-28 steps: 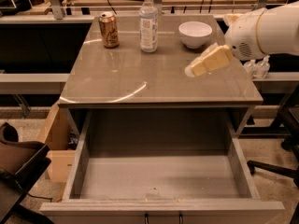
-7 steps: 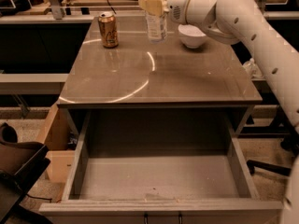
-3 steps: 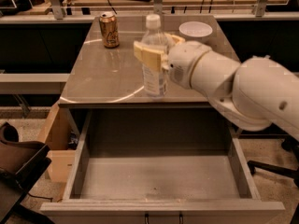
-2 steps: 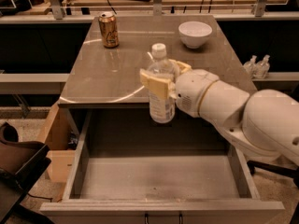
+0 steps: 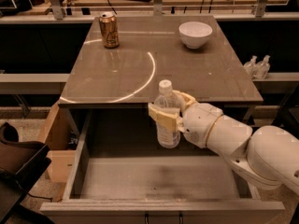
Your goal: Place blue plastic bottle into top drawer
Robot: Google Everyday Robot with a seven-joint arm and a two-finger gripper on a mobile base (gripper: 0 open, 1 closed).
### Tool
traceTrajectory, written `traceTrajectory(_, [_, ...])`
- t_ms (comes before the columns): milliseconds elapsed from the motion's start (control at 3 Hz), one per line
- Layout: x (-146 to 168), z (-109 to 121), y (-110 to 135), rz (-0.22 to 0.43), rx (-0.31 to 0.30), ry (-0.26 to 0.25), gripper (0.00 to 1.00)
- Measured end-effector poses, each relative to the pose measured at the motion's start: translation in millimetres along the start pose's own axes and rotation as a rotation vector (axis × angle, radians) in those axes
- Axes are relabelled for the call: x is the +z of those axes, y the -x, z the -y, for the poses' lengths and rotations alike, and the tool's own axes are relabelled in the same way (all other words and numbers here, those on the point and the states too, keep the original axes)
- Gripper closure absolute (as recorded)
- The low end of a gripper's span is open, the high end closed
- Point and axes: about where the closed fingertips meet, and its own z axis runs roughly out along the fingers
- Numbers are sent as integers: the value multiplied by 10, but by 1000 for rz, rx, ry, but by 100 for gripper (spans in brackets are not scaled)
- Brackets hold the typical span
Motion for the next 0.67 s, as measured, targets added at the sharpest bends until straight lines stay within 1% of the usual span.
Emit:
traceTrajectory(333, [61,161,-430,19,-5,43,100])
traceTrajectory(667, [146,316,-796,53,-1,89,100])
